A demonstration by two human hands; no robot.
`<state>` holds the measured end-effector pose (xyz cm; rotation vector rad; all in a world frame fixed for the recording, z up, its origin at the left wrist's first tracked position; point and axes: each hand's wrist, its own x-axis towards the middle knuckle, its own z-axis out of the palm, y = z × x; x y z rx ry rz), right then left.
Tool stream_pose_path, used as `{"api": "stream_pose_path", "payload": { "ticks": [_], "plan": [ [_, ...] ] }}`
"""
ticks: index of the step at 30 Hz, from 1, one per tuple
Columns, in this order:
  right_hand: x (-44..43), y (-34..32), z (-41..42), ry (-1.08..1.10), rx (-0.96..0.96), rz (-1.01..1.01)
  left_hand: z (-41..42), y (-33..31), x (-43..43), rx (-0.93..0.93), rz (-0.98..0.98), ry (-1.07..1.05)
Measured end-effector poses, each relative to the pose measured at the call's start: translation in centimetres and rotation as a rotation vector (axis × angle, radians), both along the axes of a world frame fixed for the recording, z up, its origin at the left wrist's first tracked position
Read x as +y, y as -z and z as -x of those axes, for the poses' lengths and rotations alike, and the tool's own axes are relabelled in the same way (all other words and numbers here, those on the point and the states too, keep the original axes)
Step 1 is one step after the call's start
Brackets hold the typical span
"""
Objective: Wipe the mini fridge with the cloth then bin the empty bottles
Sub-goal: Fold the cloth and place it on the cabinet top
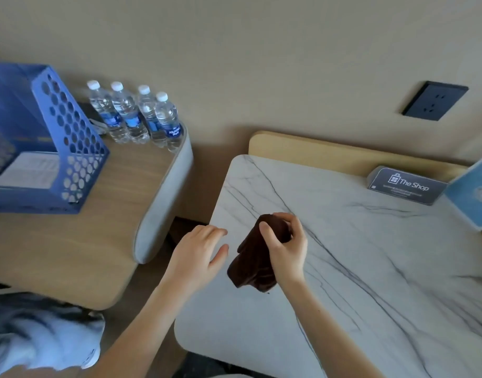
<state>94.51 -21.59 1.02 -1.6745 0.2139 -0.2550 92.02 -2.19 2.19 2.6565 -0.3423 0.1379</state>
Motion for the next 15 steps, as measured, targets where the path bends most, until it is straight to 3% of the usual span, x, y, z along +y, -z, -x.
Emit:
{"api": "stream_pose_path", "payload": {
  "ticks": [3, 6, 8, 15],
  "plan": [
    [-0.4, 2.3, -2.6, -0.043, 0.179, 0.041, -1.1, 0.2, 0.1, 0.018, -0.017, -0.016],
    [-2.9, 5.6, -3.7, -0.135, 0.399, 0.431, -2.3, 1.3, 0.3, 0.049, -0.018, 0.001],
    [-4.3, 7.1, -3.5, -0.128, 0.427, 0.629, -3.0, 2.2, 0.3, 0.073, -0.027, 0.050],
    [-4.1, 7.7, -1.8, 0.020, 0.436, 0.620, -4.2, 3.9, -0.4, 0.120, -0.037, 0.234]
  ]
}}
